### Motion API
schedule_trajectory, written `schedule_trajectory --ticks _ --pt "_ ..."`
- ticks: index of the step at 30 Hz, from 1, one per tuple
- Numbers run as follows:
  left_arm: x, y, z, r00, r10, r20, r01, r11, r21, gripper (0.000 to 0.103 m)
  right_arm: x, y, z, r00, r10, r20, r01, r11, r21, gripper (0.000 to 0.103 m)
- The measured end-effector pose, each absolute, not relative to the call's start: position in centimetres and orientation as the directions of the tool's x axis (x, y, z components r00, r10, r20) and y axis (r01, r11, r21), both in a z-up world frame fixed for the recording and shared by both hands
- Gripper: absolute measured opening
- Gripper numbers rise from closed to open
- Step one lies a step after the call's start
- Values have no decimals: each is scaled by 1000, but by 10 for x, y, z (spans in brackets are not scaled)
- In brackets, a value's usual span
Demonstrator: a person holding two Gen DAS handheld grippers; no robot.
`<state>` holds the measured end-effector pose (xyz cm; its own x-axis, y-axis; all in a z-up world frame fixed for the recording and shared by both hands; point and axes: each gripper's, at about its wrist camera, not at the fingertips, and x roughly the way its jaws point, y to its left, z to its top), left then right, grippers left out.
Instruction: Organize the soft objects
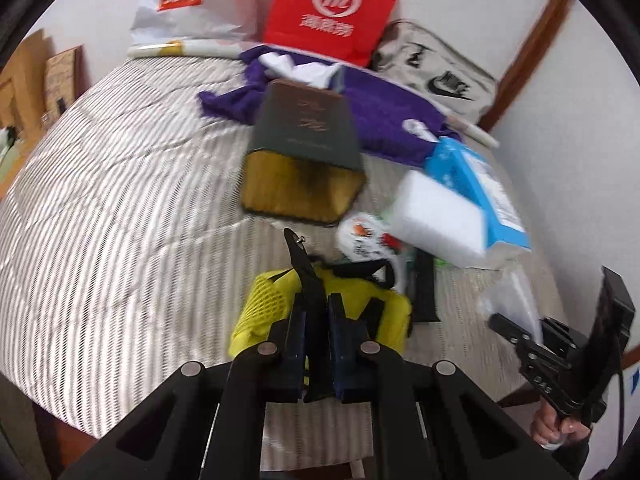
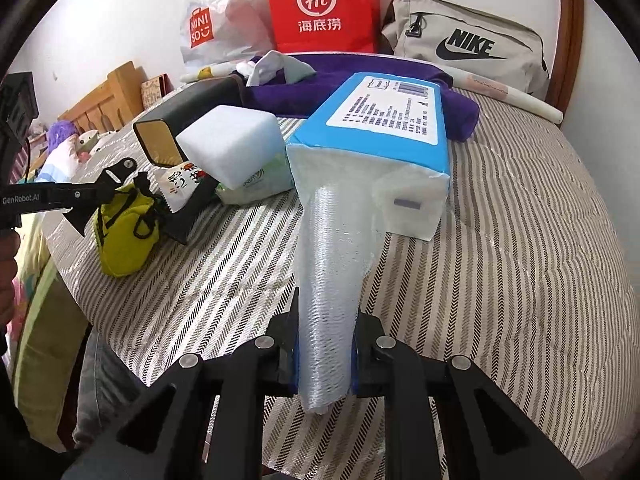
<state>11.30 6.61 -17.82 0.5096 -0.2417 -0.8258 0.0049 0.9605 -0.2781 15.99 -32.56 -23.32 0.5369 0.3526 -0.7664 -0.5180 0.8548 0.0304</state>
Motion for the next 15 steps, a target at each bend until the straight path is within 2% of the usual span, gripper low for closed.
schedule_trajectory --ticks 5,15 --pt "114 72 -189 494 -164 -854 -14 980 -197 10 160 -323 -236 532 344 -774 -520 854 21 17" --pt "127 82 -189 483 -203 -852 -20 970 -242 11 161 -320 -236 538 332 -775 -523 852 2 17"
